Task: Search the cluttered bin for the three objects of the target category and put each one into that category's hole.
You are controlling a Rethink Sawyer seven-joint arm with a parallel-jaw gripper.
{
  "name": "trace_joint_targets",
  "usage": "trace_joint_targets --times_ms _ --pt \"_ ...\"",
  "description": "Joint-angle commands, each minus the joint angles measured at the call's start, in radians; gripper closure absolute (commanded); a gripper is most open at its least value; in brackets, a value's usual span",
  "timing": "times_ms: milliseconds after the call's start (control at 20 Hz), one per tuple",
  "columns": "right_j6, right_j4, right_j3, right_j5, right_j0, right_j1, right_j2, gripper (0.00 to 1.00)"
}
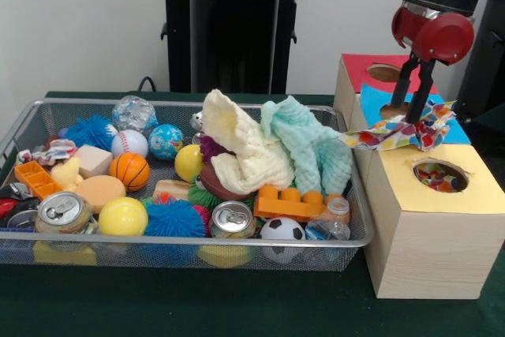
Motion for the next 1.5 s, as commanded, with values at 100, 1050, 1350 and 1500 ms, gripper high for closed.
trace_joint_targets --times_ms 100,1050,1350,1500 --pt "0.232 0.052 0.031 0.029 -0.011 0.033 0.157 0.00" --pt "0.164 0.016 0.015 -0.083 -0.059 0.136 0.166 0.00" --pt "0.166 0.017 0.007 -0.061 -0.061 0.147 0.163 0.00" --pt "0.173 0.020 0.006 -0.045 -0.057 0.146 0.157 0.00"
